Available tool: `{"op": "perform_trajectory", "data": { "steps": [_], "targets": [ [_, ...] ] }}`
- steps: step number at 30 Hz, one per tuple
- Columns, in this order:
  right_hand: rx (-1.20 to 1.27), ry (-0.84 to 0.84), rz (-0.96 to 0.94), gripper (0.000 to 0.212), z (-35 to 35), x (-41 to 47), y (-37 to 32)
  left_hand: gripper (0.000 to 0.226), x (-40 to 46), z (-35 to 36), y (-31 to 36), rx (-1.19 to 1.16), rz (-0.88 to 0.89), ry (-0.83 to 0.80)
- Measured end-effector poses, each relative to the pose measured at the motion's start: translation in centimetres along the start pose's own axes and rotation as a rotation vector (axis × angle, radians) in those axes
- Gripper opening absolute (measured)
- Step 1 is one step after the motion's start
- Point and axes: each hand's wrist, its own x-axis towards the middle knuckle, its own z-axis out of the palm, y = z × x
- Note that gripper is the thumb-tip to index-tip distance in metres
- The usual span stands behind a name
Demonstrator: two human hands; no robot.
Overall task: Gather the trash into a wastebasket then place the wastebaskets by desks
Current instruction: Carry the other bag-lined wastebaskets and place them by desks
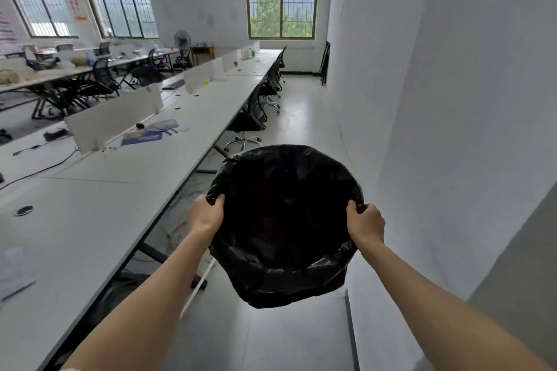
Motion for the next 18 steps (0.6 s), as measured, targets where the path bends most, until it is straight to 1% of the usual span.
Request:
{"op": "perform_trajectory", "data": {
  "steps": [4, 6, 8, 11, 15, 17, 18],
  "targets": [
    [0.017, 0.048, 0.010, 0.033, 2.8, 6.9, -4.4, 0.037, 9.1, 2.6, 3.4, -0.041, 0.028, -0.044],
    [0.047, 0.095, 0.001, 0.032, 4.5, 12.0, -7.3, 0.038, 15.3, 4.8, 6.1, -0.047, 0.046, -0.055],
    [0.050, 0.125, 0.008, 0.031, 5.4, 15.2, -9.1, 0.038, 18.8, 6.2, 8.0, -0.022, 0.065, -0.059],
    [0.059, 0.162, 0.007, 0.031, 8.4, 22.3, -11.3, 0.037, 26.0, 9.7, 10.2, -0.049, 0.080, -0.082],
    [0.068, 0.175, -0.014, 0.033, 12.8, 32.4, -13.5, 0.039, 35.6, 14.9, 12.5, -0.077, 0.090, -0.062],
    [0.072, 0.171, -0.036, 0.035, 14.3, 36.5, -14.5, 0.040, 39.1, 17.0, 13.5, -0.065, 0.094, -0.058],
    [0.082, 0.175, -0.047, 0.036, 15.9, 40.3, -15.5, 0.041, 42.5, 18.8, 14.3, -0.066, 0.098, -0.057]
  ]
}}
